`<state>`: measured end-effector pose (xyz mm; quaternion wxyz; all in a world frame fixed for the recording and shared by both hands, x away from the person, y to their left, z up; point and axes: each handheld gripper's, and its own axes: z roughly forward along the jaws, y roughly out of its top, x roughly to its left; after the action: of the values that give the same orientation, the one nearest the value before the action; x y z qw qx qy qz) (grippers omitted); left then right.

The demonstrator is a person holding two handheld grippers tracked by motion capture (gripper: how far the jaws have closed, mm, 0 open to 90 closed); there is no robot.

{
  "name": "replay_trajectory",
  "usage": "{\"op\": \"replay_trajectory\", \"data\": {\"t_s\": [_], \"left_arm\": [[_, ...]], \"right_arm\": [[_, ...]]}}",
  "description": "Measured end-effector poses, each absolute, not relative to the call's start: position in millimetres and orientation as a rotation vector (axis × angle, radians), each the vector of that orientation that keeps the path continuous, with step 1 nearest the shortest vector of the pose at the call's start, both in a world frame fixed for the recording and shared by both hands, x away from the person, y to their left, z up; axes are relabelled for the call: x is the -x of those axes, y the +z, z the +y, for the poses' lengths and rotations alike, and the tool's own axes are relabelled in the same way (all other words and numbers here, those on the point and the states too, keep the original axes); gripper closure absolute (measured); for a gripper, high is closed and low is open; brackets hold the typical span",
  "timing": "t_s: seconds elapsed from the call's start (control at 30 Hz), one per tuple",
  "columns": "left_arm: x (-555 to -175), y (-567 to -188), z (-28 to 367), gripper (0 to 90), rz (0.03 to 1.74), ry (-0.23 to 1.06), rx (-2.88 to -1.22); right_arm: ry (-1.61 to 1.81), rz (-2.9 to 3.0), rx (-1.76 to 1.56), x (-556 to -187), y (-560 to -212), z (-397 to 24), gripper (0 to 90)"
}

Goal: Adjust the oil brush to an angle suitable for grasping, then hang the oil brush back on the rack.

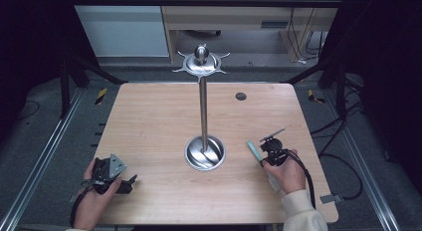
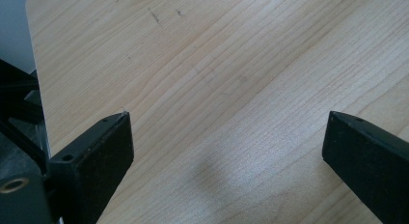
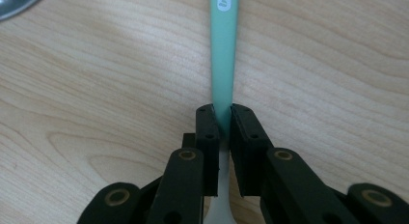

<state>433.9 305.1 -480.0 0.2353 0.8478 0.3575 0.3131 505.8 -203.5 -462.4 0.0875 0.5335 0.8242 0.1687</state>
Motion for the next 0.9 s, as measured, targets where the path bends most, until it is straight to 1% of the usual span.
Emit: {"op": "replay_trajectory", "data": {"t_s": [0.2, 0.6, 0.77, 0.9], "left_arm": [[-434, -480, 306, 3.6, 0.983, 0.861, -2.32], [-434, -480, 306, 3.6, 0.989, 0.867, -2.323], [-433, -480, 308, 3.6, 1.003, 0.871, -2.315], [-433, -480, 308, 3.6, 1.006, 0.872, -2.314]], "right_arm": [[0.561, 2.408, -1.576, -505, -454, -206, 82.4], [0.805, 2.298, -1.497, -499, -406, -211, 82.4], [0.85, 2.268, -1.474, -505, -387, -209, 82.4], [0.904, 2.249, -1.469, -510, -377, -206, 82.4]]}}
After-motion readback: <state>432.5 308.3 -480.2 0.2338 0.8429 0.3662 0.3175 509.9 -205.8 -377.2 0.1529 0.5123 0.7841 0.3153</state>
